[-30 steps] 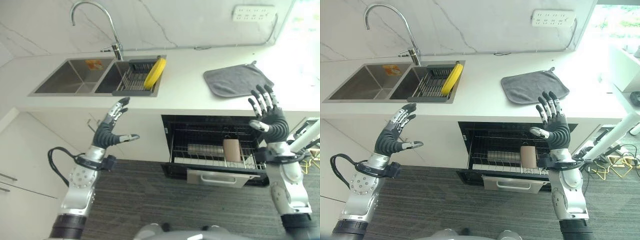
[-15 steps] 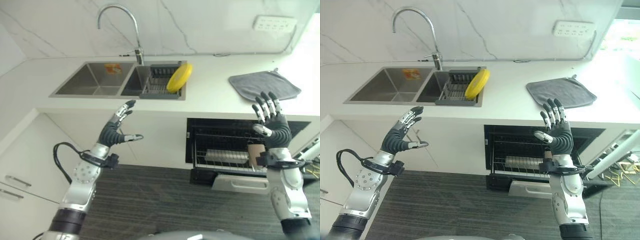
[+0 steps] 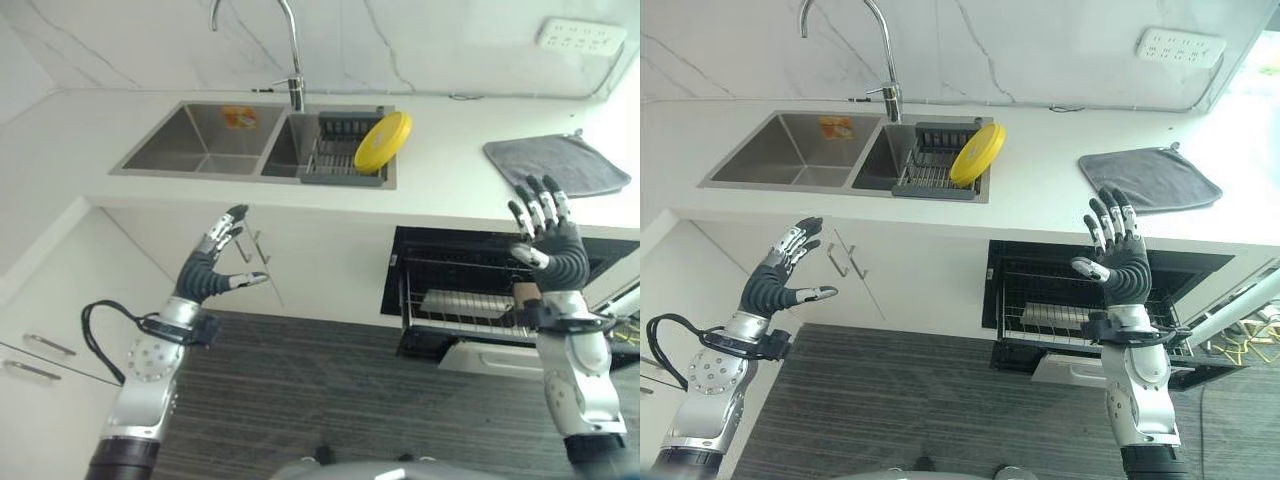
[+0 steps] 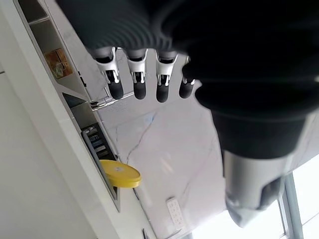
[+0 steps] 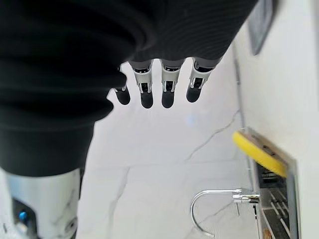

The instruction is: Place the dishes in the dishwasher.

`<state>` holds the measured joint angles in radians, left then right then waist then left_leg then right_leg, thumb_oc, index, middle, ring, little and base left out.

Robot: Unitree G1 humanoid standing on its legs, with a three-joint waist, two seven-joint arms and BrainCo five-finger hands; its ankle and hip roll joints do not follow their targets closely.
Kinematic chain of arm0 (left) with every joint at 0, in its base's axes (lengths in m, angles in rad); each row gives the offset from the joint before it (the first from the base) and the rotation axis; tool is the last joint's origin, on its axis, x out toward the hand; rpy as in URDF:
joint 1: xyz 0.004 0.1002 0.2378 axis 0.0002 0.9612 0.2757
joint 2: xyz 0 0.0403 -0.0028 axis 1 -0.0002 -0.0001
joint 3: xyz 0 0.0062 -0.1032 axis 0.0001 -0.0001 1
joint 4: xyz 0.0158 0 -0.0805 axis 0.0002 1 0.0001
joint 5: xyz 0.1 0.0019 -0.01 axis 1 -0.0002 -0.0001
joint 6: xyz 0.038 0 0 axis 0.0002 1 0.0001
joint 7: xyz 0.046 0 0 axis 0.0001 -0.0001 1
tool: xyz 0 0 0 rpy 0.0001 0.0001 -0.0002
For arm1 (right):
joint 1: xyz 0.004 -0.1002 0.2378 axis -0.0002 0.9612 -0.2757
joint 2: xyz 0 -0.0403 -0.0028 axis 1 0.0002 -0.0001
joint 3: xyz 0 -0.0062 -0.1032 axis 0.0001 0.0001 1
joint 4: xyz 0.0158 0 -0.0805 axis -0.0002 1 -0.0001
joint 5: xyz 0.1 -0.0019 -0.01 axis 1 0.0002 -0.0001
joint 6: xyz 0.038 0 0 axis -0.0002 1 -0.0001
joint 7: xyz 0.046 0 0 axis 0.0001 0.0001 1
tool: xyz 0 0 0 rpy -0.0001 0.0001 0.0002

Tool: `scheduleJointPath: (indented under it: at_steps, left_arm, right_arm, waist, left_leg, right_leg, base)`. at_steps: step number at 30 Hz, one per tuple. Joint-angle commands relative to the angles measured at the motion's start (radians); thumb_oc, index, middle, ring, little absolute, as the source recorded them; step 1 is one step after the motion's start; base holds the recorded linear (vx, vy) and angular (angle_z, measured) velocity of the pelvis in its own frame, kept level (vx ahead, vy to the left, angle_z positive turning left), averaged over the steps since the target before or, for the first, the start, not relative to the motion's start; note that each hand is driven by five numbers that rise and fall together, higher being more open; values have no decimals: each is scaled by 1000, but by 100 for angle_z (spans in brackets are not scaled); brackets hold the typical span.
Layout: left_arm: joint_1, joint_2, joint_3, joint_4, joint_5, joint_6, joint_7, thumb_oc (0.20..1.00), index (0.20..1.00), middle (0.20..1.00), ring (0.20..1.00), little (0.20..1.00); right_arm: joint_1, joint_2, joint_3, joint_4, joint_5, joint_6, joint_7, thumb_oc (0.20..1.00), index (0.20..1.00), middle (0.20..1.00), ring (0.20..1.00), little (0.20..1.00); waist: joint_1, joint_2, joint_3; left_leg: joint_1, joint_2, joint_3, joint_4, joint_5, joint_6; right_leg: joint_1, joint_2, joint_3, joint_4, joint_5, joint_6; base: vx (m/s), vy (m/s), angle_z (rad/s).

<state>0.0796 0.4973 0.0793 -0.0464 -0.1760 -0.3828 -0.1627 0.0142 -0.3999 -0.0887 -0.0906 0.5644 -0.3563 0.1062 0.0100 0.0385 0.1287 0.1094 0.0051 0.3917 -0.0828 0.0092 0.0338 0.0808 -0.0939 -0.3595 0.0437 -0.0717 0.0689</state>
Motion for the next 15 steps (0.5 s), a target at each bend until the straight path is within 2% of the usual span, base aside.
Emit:
scheduleJointPath:
  at_steps: [1,2,3,4,6,7,10,11,14,15]
  left_arm:
    - [-54,12,34,-29,-32,-71,28,1000,1000,1000,1000,1000]
    - [-56,12,33,-27,-36,-73,31,1000,1000,1000,1000,1000]
    - [-65,10,28,-16,-57,-79,39,1000,1000,1000,1000,1000]
    - [-90,0,12,2,-89,-82,53,1000,1000,1000,1000,1000]
    - [-98,-9,8,8,-95,-86,61,1000,1000,1000,1000,1000]
    - [-100,-20,6,5,-97,-86,70,1000,1000,1000,1000,1000]
    - [-77,-39,18,-31,-148,-71,82,1000,1000,1000,1000,1000]
    - [-71,-46,27,-43,-163,-67,75,1000,1000,1000,1000,1000]
    - [-72,-55,23,-33,-174,-87,76,1000,1000,1000,1000,1000]
    - [-75,-54,17,-19,-184,-103,75,1000,1000,1000,1000,1000]
  right_arm:
    - [-65,-29,-26,-45,16,-45,28,1000,1000,1000,1000,1000]
    - [-65,-30,-27,-45,14,-44,29,1000,1000,1000,1000,1000]
    - [-66,-34,-31,-44,10,-45,27,1000,1000,1000,1000,1000]
    - [-76,-34,-23,-21,13,-55,19,1000,1000,1000,1000,1000]
    - [-84,-29,-19,-9,14,-60,29,1000,1000,1000,1000,1000]
    - [-90,-23,-14,-6,5,-58,38,1000,1000,1000,1000,1000]
    - [-96,-32,6,-17,-14,-48,50,1000,1000,1000,1000,1000]
    - [-92,-36,8,-24,-7,-49,47,1000,1000,1000,1000,1000]
    - [-92,-49,18,-27,-2,-53,42,1000,1000,1000,1000,1000]
    - [-93,-58,25,-26,-5,-56,35,1000,1000,1000,1000,1000]
  waist:
    - [-5,-42,1]
    - [-6,-43,3]
    - [-11,-50,12]
    - [-11,-57,32]
    - [-11,-55,38]
    - [-10,-53,41]
    - [-5,-45,39]
    - [-5,-42,34]
    - [-19,-40,29]
    - [-24,-41,31]
  left_leg:
    - [-28,-51,-47,179,-89,-41]
    - [-34,-50,-38,203,-100,-40]
    - [-65,-43,-17,290,-114,-48]
    - [-144,4,-8,424,-58,-91]
    - [-160,33,-12,438,-53,-102]
    - [-158,49,-15,415,-43,-104]
    - [-92,104,-51,226,8,-112]
    - [-86,159,-71,156,67,-136]
    - [-60,252,-66,91,143,-174]
    - [-41,267,-69,91,146,-181]
  right_leg:
    - [63,29,4,-80,75,15]
    - [65,25,1,-78,74,13]
    - [69,14,-1,-75,73,6]
    - [79,5,2,-76,74,-5]
    - [83,9,6,-75,70,-7]
    - [84,10,9,-73,69,-8]
    - [85,12,15,-61,60,-10]
    - [81,8,20,-53,52,-9]
    - [76,-12,12,-34,42,-2]
    - [77,-21,9,-26,36,0]
  base:
    - [70,-83,1]
    - [51,-79,2]
    - [51,-122,6]
    - [59,-121,10]
    - [81,-29,5]
    - [197,110,-8]
    - [216,190,-17]
    - [192,221,-23]
    - [169,245,-20]
    - [175,306,-14]
